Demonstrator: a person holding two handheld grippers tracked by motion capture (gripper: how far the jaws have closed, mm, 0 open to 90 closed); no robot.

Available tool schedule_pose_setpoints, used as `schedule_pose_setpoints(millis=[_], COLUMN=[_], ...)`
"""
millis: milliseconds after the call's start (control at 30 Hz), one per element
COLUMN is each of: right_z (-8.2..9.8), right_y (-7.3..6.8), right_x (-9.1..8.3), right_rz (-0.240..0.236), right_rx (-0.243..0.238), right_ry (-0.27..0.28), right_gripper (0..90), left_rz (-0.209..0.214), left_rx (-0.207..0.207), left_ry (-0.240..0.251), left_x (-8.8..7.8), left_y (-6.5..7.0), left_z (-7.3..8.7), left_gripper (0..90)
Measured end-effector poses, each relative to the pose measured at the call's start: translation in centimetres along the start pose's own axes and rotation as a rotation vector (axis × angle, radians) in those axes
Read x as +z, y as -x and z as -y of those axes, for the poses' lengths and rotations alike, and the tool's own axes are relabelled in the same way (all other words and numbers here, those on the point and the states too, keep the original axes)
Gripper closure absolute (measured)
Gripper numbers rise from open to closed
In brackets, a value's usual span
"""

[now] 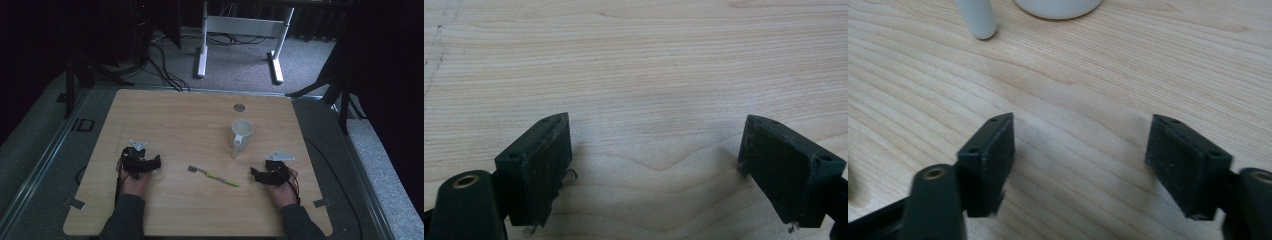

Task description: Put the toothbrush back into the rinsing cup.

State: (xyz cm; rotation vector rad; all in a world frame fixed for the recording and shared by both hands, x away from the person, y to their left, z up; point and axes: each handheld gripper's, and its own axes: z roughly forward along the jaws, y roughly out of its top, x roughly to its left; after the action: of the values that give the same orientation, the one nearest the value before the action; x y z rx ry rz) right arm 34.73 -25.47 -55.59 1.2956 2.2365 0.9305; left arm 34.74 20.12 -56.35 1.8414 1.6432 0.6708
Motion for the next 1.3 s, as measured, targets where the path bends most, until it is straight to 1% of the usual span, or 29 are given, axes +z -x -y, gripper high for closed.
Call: schedule_pose_setpoints(millis=[433,567,767,833,1067,1233,1300], right_z=[-0.2,-0.4,-0.9,-1.1,-1.7,-2.2,-2.3], right_y=[-0.4,-0.5,-0.4,-0.3,-0.3,-0.3,-0.3], right_x=[-0.3,-0.7,-1.5,-1.7,-1.8,-2.0,-2.1], right_rz=[-0.048,-0.057,-0.064,-0.079,-0.081,-0.100,-0.099], right_rx=[-0.025,-0.037,-0.050,-0.048,-0.066,-0.076,-0.082], right_ry=[-0.013,-0.005,0.005,0.007,-0.005,-0.020,-0.023], right_gripper=[41.6,43.8,45.7,46.3,46.5,46.6,46.6], left_rz=[0.007,0.008,0.009,0.009,0.012,0.013,0.013], left_rx=[0.009,0.009,0.007,0.006,0.012,0.014,0.014], left_ry=[0.001,0.001,0.002,0.003,0.000,0.000,0.000], left_x=[0.0,0.0,0.0,0.0,0.0,0.0,0.0], left_y=[0.1,0.1,0.1,0.2,0.2,0.3,0.3], left_z=[0.0,0.0,0.0,0.0,0.0,0.0,0.0], left_gripper=[14.5,14.5,14.5,14.5,14.5,14.5,14.5])
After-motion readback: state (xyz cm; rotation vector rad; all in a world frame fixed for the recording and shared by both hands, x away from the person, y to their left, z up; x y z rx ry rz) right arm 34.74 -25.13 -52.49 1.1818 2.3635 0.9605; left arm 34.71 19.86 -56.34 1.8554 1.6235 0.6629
